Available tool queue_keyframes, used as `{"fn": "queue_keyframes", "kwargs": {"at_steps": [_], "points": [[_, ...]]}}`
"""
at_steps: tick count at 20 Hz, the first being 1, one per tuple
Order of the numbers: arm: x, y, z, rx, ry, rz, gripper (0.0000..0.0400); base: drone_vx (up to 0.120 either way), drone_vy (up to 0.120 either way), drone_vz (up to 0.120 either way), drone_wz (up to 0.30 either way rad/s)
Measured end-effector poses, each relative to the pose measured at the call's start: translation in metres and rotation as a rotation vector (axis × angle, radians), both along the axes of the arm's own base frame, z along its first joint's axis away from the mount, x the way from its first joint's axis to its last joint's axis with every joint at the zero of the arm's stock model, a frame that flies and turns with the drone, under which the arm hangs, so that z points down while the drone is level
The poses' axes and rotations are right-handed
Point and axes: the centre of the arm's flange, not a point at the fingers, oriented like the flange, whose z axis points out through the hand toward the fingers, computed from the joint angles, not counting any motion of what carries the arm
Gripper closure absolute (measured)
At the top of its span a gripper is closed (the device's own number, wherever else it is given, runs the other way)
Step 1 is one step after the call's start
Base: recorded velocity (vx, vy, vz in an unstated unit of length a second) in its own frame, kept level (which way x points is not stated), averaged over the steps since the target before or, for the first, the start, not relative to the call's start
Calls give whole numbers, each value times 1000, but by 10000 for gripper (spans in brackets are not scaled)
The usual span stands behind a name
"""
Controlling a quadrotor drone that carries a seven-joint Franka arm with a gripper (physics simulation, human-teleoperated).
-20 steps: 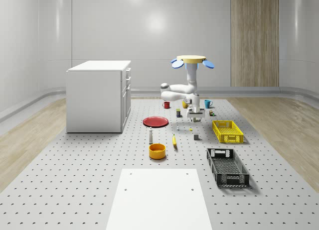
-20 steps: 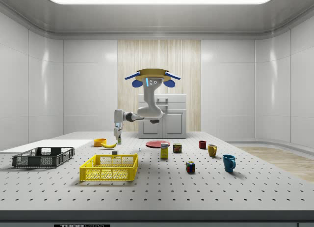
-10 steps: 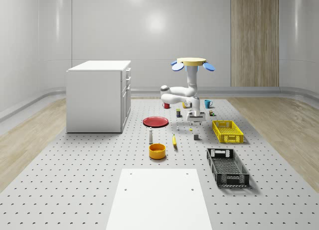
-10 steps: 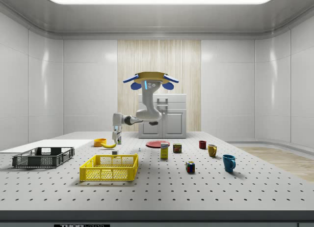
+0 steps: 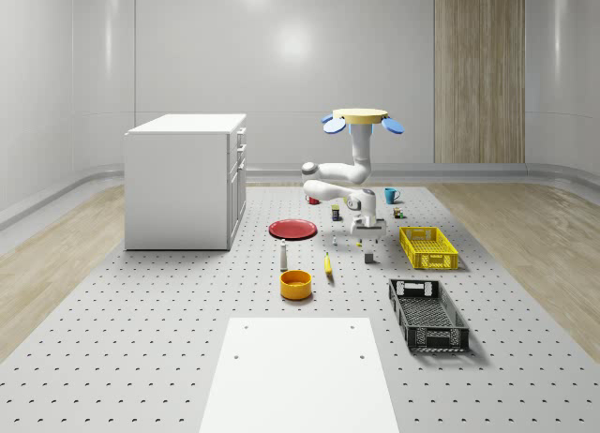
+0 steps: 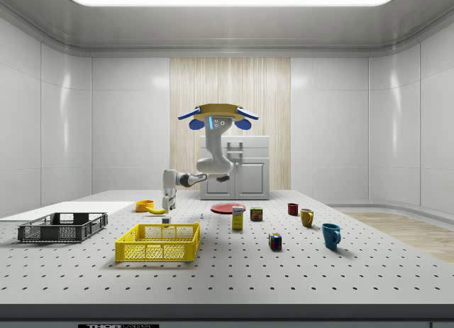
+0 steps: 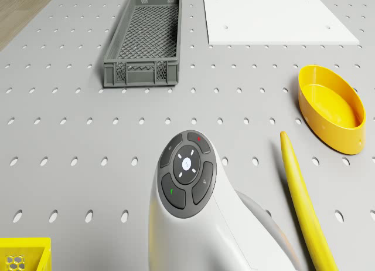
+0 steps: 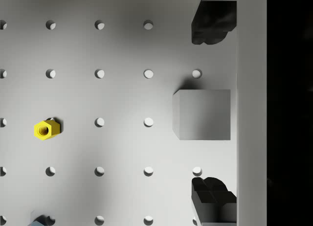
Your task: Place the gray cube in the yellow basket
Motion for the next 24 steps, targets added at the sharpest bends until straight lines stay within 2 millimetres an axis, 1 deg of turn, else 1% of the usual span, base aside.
{"fn": "queue_keyframes", "kwargs": {"at_steps": [9,15,19,24], "points": [[13,0,29,0,0,0,0,0,0,0,0],[21,0,40,0,0,0,0,0,0,0,0],[24,2,48,0,0,0,0,0,0,0,0],[24,6,52,0,0,0,0,0,0,0,0]]}}
